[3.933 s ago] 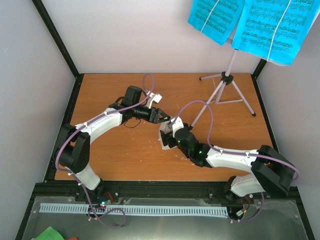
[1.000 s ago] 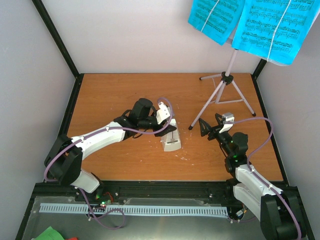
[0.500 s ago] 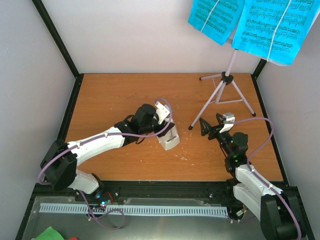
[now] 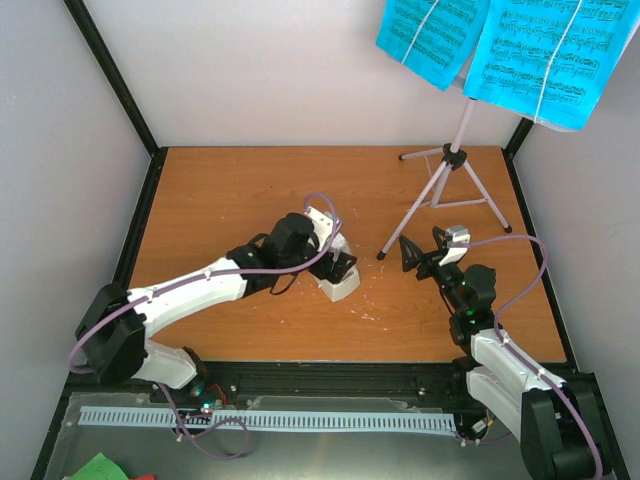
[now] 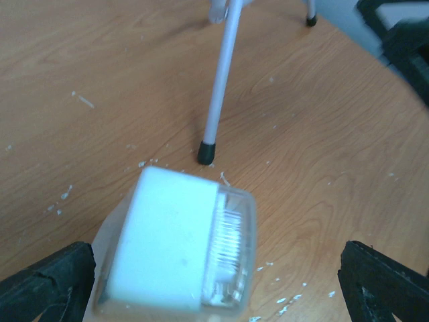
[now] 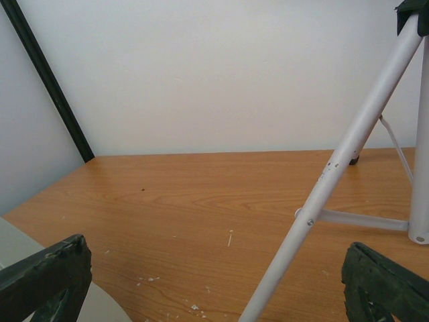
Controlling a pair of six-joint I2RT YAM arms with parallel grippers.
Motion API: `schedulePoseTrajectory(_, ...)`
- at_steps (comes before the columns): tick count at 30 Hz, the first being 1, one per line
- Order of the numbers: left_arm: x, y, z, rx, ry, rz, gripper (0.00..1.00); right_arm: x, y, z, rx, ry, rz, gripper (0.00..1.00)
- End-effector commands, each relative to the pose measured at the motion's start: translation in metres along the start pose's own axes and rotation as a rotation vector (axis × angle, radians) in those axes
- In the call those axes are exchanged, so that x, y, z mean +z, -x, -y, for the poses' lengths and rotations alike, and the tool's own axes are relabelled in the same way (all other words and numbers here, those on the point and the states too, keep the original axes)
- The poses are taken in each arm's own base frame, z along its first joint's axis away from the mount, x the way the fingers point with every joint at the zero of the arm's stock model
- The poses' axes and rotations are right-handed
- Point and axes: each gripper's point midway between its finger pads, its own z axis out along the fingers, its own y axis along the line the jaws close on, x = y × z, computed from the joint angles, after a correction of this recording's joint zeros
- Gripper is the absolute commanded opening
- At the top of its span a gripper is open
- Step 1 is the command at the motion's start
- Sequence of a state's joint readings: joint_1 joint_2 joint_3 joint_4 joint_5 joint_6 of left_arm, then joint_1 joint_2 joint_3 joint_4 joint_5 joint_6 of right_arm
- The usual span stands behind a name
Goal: Pack up the instrument practice props
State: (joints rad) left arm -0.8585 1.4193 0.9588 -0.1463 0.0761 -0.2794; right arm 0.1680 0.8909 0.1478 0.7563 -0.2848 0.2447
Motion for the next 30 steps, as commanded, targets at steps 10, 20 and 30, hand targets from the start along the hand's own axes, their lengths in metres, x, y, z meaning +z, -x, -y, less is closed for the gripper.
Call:
schedulePoseTrajectory(10, -0.121, 0.092, -0.095, -0.127, 0.095, 0.323, 0.99, 0.012, -0.028, -0.066, -0.047, 0.147, -0.178, 1.0)
schedulePoseTrajectory(20, -0.163, 0.09, -0.179, -0.104, 0.443, 0.421, 0.99, -0.018, -0.126, -0.128, -0.165, 0.123, -0.447, 1.0)
schedulePoseTrajectory(30, -0.173, 0.084, -0.18, -0.079, 0.483, 0.434, 1.0, 0.007, -0.161, -0.141, -0.231, 0.031, -0.528, 0.99)
